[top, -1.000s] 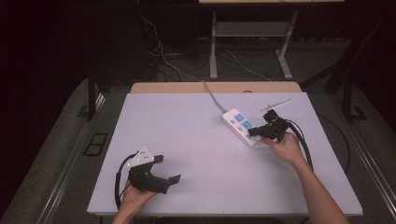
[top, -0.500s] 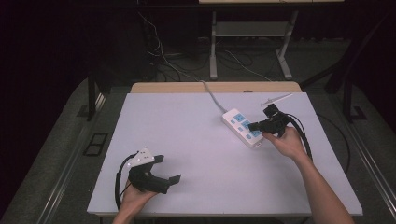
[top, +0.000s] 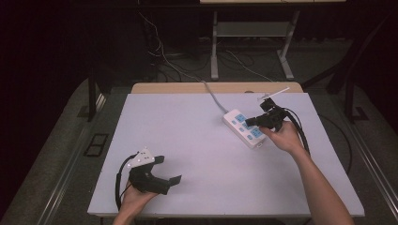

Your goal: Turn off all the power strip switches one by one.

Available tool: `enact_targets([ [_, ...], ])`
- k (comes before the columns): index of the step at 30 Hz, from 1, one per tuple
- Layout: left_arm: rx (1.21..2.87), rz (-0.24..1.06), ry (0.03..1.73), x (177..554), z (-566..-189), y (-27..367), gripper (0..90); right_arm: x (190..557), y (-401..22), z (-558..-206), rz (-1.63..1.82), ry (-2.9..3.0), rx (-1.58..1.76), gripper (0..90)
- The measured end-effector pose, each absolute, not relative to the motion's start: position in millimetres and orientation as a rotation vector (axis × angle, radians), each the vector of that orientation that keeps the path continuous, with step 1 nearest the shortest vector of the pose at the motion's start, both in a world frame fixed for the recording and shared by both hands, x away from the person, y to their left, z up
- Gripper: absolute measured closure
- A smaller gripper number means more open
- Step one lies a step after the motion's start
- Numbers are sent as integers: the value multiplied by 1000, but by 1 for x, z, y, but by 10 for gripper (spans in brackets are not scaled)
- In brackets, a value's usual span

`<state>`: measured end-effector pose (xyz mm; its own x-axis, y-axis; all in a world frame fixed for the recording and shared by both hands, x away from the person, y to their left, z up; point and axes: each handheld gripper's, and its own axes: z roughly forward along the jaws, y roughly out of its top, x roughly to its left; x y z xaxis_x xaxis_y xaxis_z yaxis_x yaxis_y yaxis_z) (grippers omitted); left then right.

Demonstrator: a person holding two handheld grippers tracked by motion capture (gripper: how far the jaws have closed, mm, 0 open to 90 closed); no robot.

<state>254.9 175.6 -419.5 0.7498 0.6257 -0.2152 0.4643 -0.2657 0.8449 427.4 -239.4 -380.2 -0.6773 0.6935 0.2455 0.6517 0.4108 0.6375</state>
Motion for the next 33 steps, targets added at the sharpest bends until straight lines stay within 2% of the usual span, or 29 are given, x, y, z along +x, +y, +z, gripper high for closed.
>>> enact_targets([
  [33,1895,193,841,256,-419,178,0,445,-223,-408,1093,2637,1257,900],
])
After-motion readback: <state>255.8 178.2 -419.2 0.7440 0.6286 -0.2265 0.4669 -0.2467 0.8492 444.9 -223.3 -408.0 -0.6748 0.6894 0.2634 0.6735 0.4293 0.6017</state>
